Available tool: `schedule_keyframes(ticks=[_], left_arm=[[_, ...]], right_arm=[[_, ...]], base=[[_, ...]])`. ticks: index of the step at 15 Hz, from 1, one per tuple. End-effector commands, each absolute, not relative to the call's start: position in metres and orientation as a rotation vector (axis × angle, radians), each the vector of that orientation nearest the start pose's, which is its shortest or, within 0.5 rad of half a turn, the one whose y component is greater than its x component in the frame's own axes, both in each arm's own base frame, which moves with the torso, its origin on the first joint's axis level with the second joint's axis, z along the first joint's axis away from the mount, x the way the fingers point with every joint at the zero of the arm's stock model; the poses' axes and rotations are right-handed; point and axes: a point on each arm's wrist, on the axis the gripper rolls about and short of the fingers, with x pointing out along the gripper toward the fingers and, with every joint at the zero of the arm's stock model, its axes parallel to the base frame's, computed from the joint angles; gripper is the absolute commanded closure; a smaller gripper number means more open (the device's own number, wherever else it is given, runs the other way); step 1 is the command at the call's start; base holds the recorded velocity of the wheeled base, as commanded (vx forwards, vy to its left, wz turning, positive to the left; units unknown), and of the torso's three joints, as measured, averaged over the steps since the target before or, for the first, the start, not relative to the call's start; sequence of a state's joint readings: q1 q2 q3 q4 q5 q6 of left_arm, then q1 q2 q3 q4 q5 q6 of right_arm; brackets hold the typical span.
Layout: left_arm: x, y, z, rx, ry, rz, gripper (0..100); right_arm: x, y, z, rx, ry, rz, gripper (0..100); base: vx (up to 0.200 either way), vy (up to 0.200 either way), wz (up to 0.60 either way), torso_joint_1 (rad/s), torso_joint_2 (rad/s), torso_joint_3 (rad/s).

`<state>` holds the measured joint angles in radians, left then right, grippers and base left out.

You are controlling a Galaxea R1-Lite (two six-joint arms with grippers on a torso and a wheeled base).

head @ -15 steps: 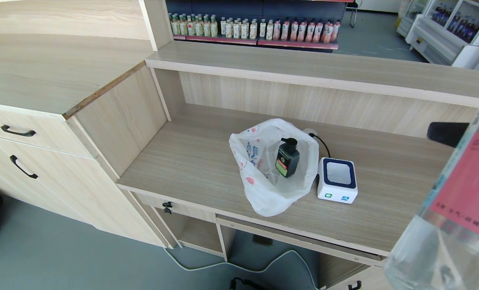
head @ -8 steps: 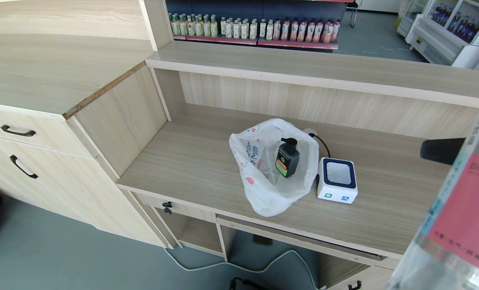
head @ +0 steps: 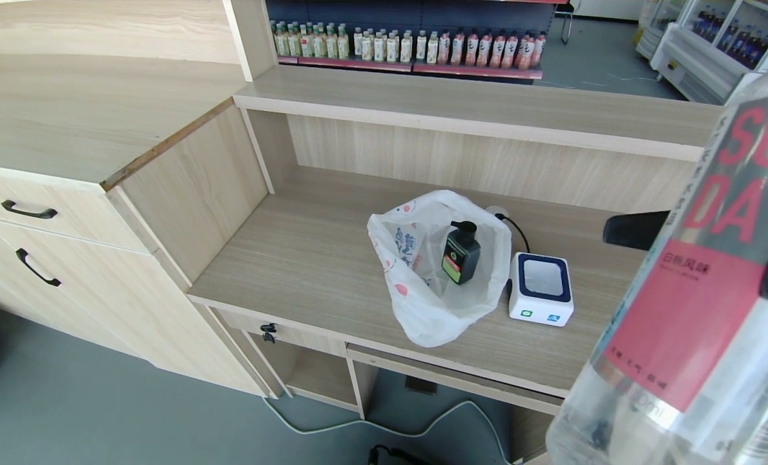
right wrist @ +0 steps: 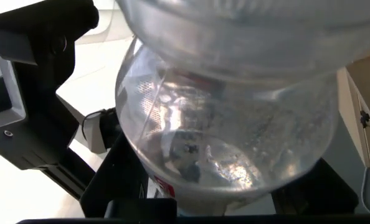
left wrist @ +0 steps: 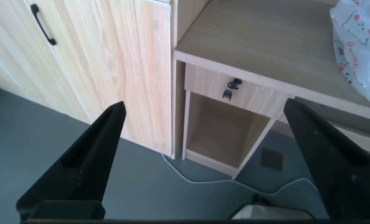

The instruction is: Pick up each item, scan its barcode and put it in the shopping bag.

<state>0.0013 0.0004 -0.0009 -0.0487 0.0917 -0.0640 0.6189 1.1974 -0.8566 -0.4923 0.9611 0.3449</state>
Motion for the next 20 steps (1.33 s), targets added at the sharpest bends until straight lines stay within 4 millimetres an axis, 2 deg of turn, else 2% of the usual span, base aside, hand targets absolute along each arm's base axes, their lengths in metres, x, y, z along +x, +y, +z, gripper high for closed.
schedule_keyframes(ticks=[1, 12, 20], left_arm=[[-0.023, 0.002, 0.081, -0.067, -0.052, 0.092, 0], [-0.023, 0.002, 0.081, -0.067, -0.052, 0.092, 0], [-0.023, 0.002, 0.081, -0.067, -0.054, 0.092, 0]], right_arm=[[0.136, 0.12, 0.302, 0.24, 0.13, 1.588, 100], [0.142, 0.132, 0.312, 0.227, 0.091, 1.587, 100], [0.137, 0.126, 0.313, 0.219, 0.072, 1.579, 100]], base=[[0.0, 0.0, 0.0, 0.0, 0.0, 0.0], [0.0, 0.0, 0.0, 0.0, 0.0, 0.0], [0.0, 0.0, 0.0, 0.0, 0.0, 0.0]])
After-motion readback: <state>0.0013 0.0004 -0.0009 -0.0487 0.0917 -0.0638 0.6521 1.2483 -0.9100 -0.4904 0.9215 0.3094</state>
